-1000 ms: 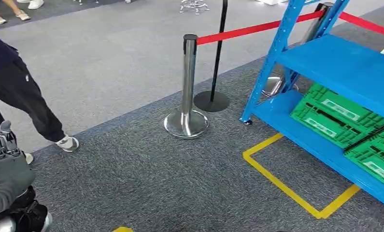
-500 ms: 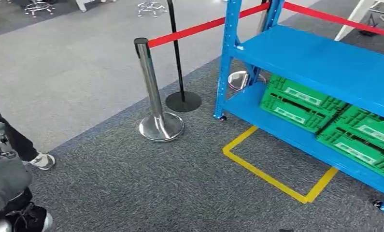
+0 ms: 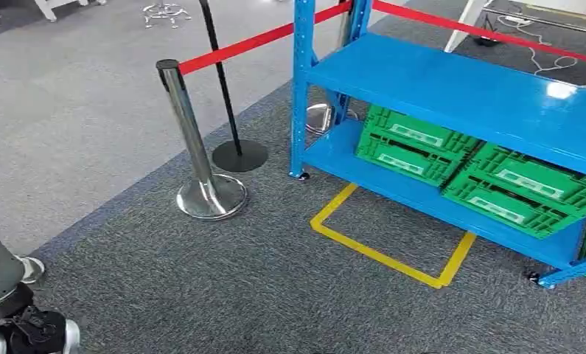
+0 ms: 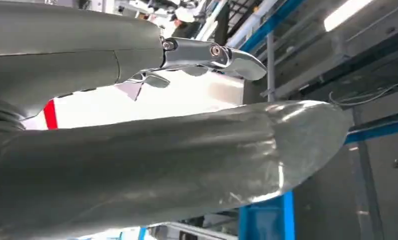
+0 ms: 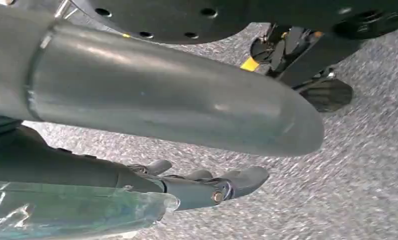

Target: Take the parts from the cabinet and place them on the table.

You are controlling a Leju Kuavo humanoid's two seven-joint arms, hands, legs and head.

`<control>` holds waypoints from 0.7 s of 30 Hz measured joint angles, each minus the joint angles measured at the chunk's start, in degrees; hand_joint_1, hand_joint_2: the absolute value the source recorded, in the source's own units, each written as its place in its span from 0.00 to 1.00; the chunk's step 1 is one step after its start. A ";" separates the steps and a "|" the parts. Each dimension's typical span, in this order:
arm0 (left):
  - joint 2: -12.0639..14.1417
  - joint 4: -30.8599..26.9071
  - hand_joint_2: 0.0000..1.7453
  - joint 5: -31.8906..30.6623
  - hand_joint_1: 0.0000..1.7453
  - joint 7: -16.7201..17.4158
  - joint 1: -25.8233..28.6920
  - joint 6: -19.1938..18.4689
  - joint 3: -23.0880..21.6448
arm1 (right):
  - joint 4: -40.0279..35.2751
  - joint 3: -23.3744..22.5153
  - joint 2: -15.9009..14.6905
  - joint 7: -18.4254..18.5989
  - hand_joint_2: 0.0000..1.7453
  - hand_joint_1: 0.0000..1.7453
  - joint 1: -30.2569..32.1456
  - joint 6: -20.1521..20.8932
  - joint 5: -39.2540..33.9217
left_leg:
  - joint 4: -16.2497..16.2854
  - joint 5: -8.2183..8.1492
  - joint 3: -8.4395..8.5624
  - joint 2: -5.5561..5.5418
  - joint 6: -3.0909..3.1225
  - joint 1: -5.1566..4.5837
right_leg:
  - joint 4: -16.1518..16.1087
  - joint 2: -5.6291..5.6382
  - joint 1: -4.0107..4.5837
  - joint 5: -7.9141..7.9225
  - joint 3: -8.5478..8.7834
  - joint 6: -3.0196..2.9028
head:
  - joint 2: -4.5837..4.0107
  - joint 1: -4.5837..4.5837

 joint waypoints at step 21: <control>-0.35 0.04 0.00 -0.46 0.00 0.00 -0.22 0.04 0.77 | 0.00 0.17 0.09 -0.66 0.00 0.00 -0.23 -0.39 0.02 | 0.82 -0.04 -0.90 -5.84 -1.71 0.35 | -9.15 7.30 -0.46 3.32 3.74 -0.82 | 0.00 -0.42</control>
